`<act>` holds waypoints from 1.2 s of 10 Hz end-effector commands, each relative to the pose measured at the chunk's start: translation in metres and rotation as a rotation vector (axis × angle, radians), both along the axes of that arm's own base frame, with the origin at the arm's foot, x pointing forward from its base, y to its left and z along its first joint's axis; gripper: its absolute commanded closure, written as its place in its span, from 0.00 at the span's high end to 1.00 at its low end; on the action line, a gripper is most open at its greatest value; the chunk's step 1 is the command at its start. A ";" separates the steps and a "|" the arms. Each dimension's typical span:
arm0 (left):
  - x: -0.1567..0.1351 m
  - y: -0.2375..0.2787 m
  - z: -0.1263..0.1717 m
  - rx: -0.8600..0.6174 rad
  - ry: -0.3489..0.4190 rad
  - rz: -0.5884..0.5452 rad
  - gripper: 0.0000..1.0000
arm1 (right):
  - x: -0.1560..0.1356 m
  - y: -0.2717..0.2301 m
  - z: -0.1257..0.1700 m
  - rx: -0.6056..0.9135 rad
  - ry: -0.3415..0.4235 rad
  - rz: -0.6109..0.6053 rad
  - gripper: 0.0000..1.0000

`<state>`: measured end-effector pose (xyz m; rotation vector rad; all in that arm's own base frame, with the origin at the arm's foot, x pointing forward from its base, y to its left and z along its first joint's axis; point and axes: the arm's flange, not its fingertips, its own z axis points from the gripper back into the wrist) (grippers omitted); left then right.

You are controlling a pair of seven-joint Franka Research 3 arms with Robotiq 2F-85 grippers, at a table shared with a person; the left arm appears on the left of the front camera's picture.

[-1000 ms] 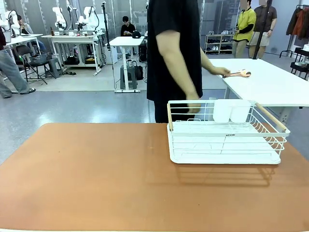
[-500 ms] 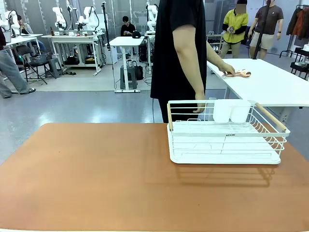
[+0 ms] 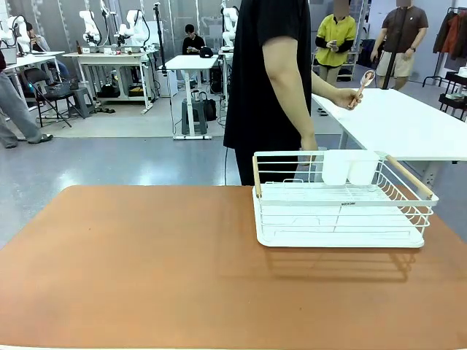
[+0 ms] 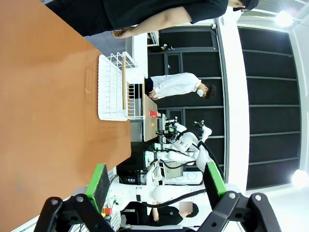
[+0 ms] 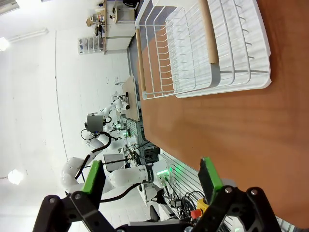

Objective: Clean the table.
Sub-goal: Pick up the Lint Roller when the human hands it over.

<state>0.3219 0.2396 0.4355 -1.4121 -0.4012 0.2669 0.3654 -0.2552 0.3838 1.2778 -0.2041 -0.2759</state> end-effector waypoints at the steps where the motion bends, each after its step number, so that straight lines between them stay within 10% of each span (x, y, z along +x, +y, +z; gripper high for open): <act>1: -0.002 0.001 0.002 -0.007 -0.010 0.002 1.00 | -0.004 0.002 0.002 0.005 -0.003 0.001 1.00; 12: -0.002 0.001 0.002 -0.007 -0.010 0.002 1.00 | -0.004 0.002 0.002 0.005 -0.003 0.001 1.00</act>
